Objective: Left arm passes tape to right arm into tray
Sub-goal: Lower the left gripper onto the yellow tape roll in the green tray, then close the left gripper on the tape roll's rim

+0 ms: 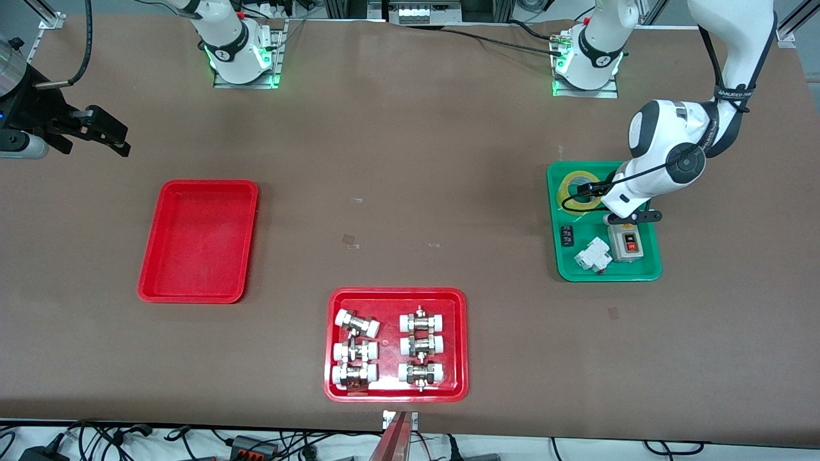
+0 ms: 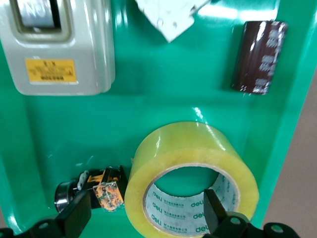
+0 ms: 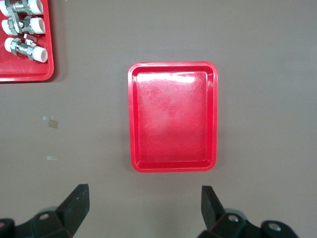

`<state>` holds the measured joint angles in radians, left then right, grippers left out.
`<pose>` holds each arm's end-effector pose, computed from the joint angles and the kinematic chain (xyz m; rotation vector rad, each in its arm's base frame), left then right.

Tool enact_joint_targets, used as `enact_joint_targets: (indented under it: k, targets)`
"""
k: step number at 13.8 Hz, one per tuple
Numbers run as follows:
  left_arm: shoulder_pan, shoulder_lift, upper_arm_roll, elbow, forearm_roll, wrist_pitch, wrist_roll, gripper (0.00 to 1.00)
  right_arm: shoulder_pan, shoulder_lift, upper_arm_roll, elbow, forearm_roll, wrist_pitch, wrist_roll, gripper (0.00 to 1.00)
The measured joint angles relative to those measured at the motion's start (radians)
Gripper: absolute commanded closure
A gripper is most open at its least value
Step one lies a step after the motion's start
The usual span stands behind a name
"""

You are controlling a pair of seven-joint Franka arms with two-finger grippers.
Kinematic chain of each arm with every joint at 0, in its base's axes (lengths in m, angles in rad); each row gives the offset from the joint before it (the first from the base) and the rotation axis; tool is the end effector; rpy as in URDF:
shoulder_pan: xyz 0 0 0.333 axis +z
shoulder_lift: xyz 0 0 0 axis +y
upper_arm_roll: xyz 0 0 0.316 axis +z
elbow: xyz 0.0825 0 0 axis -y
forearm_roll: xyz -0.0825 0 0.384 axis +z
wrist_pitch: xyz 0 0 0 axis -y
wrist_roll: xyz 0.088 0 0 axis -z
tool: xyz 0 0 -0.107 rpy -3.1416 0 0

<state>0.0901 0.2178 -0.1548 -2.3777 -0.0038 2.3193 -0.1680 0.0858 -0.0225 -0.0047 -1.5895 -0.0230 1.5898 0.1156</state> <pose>0.4734 -0.0330 0.2127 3.1035 0.1635 -0.4316 0.5479 0.0421 0.6298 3.1203 -0.0536 0.0389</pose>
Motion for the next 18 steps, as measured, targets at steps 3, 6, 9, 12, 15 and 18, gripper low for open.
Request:
enact_joint_targets:
  k: [3, 6, 9, 12, 15, 18]
  targets:
    - [0.003, 0.010, 0.000, -0.006, 0.000, 0.001, -0.003, 0.23, 0.000, 0.000, 0.000, 0.000, 0.000, 0.000, 0.000, 0.00]
    - [0.004, 0.015, 0.000, -0.006, 0.000, 0.001, -0.004, 0.44, 0.000, 0.000, 0.000, 0.000, 0.000, 0.000, 0.000, 0.00]
    - [0.005, 0.015, 0.000, -0.007, 0.000, 0.001, -0.004, 0.67, 0.000, 0.000, 0.000, 0.000, 0.000, 0.000, 0.000, 0.00]
    - [0.007, 0.015, 0.001, -0.007, 0.003, 0.001, -0.004, 0.99, 0.000, 0.000, 0.000, 0.000, 0.000, 0.000, 0.000, 0.00]
    - [0.024, 0.014, 0.001, -0.006, 0.004, -0.002, -0.001, 0.99, 0.000, 0.000, 0.000, 0.000, 0.000, 0.000, 0.000, 0.00]
    - [0.041, -0.001, 0.002, 0.003, 0.004, -0.011, 0.002, 0.99, 0.000, 0.000, 0.000, 0.000, 0.000, 0.000, 0.000, 0.00]
